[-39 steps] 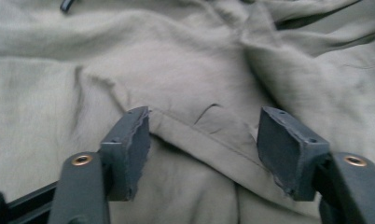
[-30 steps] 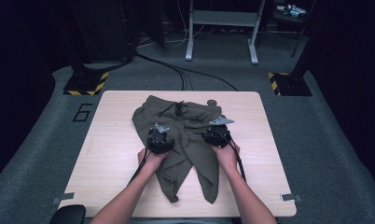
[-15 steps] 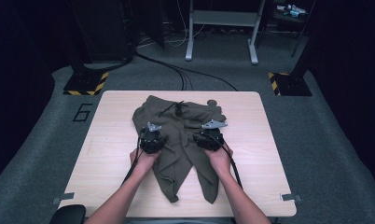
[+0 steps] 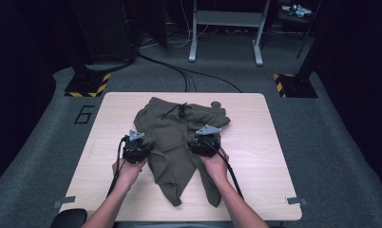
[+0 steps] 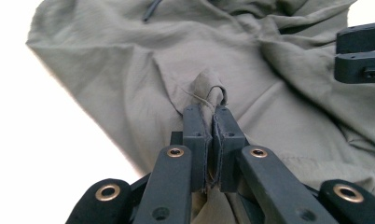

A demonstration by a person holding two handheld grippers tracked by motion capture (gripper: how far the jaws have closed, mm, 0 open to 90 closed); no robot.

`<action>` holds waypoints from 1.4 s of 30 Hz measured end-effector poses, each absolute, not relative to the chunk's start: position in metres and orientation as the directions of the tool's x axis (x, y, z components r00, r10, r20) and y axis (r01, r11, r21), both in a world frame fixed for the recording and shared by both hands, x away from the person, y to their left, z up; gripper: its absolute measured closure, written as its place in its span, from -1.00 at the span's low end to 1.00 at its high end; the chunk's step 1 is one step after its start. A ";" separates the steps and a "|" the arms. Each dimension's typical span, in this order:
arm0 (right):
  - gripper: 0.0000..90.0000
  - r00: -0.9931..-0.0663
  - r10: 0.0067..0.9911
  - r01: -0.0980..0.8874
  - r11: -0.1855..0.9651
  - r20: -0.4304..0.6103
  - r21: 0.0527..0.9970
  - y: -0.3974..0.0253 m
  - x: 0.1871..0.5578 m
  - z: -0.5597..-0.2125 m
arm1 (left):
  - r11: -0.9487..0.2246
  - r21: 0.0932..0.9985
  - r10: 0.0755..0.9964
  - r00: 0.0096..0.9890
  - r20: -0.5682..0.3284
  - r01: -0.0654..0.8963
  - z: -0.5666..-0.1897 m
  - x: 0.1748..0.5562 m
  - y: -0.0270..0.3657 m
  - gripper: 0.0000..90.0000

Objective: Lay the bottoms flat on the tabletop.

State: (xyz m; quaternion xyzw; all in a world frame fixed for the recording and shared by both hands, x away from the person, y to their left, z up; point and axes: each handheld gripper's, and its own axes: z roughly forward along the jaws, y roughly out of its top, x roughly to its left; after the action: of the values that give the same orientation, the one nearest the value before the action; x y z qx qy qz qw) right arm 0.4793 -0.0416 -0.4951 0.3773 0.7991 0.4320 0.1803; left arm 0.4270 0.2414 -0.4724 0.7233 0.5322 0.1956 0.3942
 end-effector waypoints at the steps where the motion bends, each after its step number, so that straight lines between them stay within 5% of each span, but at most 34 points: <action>1: 0.15 -0.651 0.758 0.449 0.345 0.038 0.824 -0.040 0.479 -0.495 | -0.125 0.779 0.927 0.353 -0.129 0.614 -0.473 0.425 0.245 0.90; 15: 0.12 -0.659 0.751 0.448 0.426 -0.032 0.786 -0.018 0.482 -0.509 | -0.018 0.750 0.945 0.257 -0.204 0.662 -0.498 0.399 0.289 0.90; 20: 0.31 -0.651 0.759 0.472 0.440 -0.035 0.764 -0.018 0.485 -0.514 | 0.000 0.744 0.941 0.251 -0.225 0.668 -0.504 0.394 0.297 0.89; 27: 0.91 -0.664 0.748 0.488 0.453 -0.020 0.746 -0.027 0.485 -0.510 | -0.009 0.734 0.942 0.253 -0.222 0.679 -0.509 0.392 0.301 0.88; 42: 0.96 -0.615 0.788 0.481 0.359 0.016 0.800 -0.077 0.473 -0.478 | -0.017 0.722 0.948 0.240 -0.208 0.691 -0.513 0.394 0.306 0.74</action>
State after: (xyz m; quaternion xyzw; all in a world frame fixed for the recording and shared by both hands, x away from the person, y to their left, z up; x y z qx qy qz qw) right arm 0.4728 -0.0767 -0.4776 0.3956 0.8023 0.4049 0.1894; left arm 0.3941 0.3058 -0.5133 0.6922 0.5922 0.1710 0.3754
